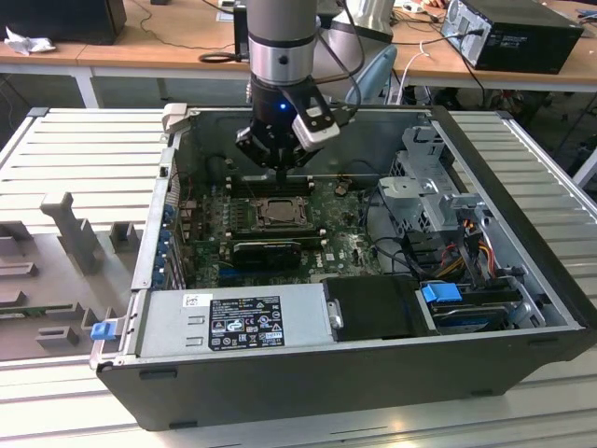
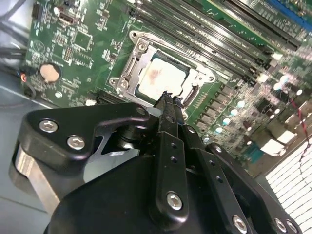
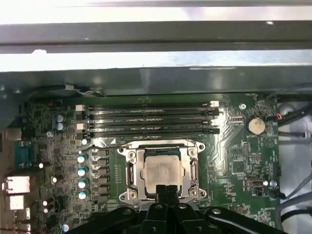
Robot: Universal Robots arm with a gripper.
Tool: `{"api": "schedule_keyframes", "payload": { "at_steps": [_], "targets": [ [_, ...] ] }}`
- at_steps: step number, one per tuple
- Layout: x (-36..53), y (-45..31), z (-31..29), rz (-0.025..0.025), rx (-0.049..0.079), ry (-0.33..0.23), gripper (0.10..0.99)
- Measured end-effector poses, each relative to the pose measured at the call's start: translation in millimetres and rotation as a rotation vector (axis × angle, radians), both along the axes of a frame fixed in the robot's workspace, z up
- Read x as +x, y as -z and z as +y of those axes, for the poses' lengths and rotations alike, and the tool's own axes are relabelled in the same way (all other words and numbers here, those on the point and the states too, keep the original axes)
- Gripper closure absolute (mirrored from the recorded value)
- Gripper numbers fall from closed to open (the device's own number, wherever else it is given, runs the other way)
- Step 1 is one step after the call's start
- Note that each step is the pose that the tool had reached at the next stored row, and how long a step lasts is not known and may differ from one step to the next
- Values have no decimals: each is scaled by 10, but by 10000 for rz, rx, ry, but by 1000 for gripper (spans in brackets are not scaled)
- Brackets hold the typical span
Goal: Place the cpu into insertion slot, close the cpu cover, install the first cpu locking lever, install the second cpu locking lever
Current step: 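Install the first cpu locking lever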
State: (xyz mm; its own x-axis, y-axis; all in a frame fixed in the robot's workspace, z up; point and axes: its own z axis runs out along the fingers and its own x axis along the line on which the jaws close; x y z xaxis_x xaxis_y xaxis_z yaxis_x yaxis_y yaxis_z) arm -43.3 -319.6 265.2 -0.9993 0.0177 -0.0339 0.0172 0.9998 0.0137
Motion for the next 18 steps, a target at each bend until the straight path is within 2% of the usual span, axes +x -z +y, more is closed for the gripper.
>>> {"api": "schedule_keyframes", "payload": {
  "at_steps": [3, 5, 7, 10, 18],
  "targets": [
    [-1, 9, 0, 148, -2, -283, 980],
    [-48, 18, 0, 154, 23, -308, 980],
    [-143, 29, 0, 152, 125, -310, 980],
    [-275, 43, 0, 150, 207, -310, 980],
    [-401, 59, 0, 151, 221, -310, 980]
  ]
}}
